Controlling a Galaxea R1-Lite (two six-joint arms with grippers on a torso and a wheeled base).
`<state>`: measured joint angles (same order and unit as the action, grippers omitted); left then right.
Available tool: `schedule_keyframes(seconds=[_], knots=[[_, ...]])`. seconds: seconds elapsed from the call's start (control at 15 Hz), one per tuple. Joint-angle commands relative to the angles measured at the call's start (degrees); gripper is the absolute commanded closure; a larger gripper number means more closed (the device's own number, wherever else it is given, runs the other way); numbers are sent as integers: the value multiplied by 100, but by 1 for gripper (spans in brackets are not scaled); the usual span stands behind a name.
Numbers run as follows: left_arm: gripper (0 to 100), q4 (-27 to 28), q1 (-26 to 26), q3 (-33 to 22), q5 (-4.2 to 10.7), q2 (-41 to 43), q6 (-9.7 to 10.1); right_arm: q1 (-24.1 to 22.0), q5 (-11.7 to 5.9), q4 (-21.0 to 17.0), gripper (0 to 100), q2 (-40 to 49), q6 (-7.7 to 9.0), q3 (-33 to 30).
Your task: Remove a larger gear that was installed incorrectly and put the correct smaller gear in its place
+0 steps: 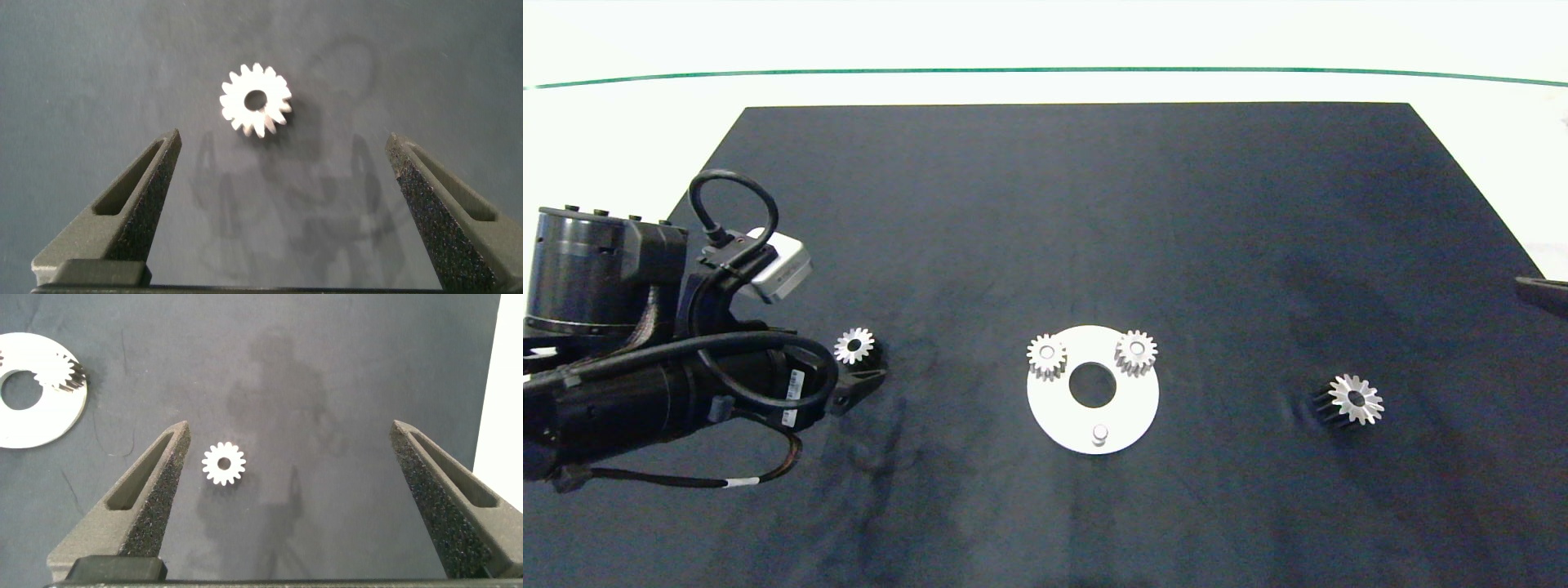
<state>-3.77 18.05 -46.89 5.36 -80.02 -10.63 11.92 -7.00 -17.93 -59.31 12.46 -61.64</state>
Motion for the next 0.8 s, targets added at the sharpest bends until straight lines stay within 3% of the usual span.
schedule_keyframes(seconds=[0.07, 0.8], knots=[[0, -45, -118, -181, 9, -418, -18, 3, -3, -9, 0, -11, 11, 2], [0, -485, -338, -251, 9, -1112, -36, 3, 5, -9, 0, 16, 2, 82]])
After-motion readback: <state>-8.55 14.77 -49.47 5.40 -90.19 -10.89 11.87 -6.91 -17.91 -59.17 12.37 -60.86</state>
